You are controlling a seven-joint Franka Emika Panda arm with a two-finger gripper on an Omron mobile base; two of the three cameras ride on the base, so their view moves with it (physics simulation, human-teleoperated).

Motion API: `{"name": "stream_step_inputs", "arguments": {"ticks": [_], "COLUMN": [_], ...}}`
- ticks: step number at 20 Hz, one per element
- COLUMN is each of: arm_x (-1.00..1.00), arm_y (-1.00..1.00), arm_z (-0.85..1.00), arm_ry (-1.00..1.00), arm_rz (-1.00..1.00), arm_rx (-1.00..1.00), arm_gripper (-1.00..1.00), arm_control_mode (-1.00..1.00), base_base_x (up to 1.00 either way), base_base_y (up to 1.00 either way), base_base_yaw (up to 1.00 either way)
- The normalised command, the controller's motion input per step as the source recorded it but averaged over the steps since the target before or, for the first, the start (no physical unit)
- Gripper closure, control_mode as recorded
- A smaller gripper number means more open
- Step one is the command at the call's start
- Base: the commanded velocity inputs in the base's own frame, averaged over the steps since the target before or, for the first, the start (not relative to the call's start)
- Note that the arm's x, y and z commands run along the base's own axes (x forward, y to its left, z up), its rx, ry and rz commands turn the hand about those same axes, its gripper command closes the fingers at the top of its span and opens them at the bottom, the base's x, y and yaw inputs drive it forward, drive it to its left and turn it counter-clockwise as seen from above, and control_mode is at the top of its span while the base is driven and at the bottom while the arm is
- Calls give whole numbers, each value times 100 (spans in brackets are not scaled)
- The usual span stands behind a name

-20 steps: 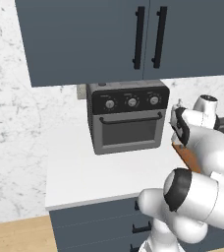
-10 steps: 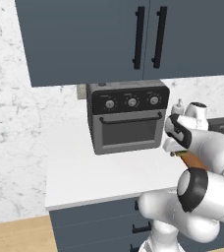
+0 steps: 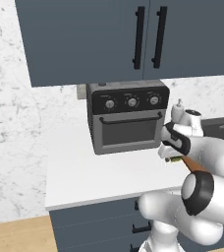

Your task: Pick up the sponge from the counter and clean the cutting board by briefly scrubbing or pressing down on the cutting board. Once finished, release the sponge.

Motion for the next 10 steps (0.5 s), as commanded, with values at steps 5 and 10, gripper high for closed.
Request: {"name": "stream_step_inputs", "arguments": {"ticks": [5, 10], "arm_x": [23, 21], "arm_y": [5, 9], "arm_z": [-25, -27], "arm_ry": [-2, 0], "arm_rz": [5, 5], "arm_rx": [0, 0], "arm_gripper": [100, 100], "arm_control_mode": [-100, -100], "base_base_x": [0, 0], "base_base_y": [0, 0], "base_base_yaw": [0, 0]}}
